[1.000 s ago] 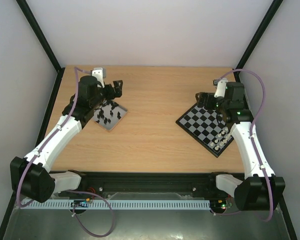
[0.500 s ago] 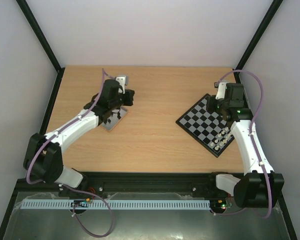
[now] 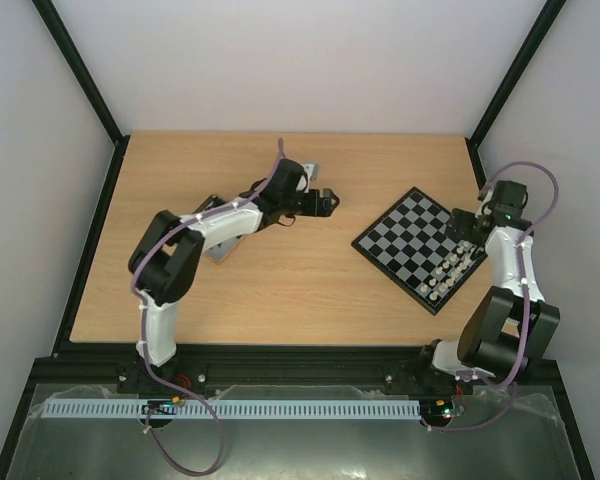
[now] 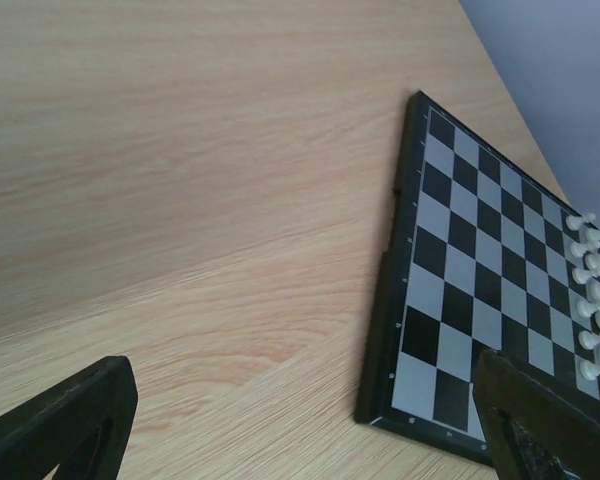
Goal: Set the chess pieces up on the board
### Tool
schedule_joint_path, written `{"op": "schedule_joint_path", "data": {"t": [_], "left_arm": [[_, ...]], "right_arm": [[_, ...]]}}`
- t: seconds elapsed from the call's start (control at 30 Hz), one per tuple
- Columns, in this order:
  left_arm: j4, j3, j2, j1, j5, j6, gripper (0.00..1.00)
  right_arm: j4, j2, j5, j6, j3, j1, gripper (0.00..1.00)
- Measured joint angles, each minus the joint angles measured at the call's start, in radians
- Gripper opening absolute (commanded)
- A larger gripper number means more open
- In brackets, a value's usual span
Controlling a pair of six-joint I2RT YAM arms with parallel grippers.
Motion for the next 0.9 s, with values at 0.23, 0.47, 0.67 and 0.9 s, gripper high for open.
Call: {"op": "schedule_joint_path", "data": {"t": [0.23,0.47,0.67,0.9], "left_arm": [[0.0,0.165,0.198,-0.028,0.105,-0.044,0.9],[-0.003,0.296,0.321,-0.037,0.156,-0.074,0.85],[0.002,0.365,0.396,-0.038,0.198,-0.093,0.81],[0.003,0.377,0.443,-0.038,0.232,-0.111,0.74]], "right_arm": [[0.0,0.016,-0.003,-0.054,-0.066,-0.146,0.95],[-0.001,0.042,-0.049,-0.118,-0.076,-0.295,0.79],[0.0,0.081,-0.084,-0.179,-0.089,-0.362,0.59],[0.002,0.171,-0.103,-0.221,-0.093,-0.398,0.27]]}}
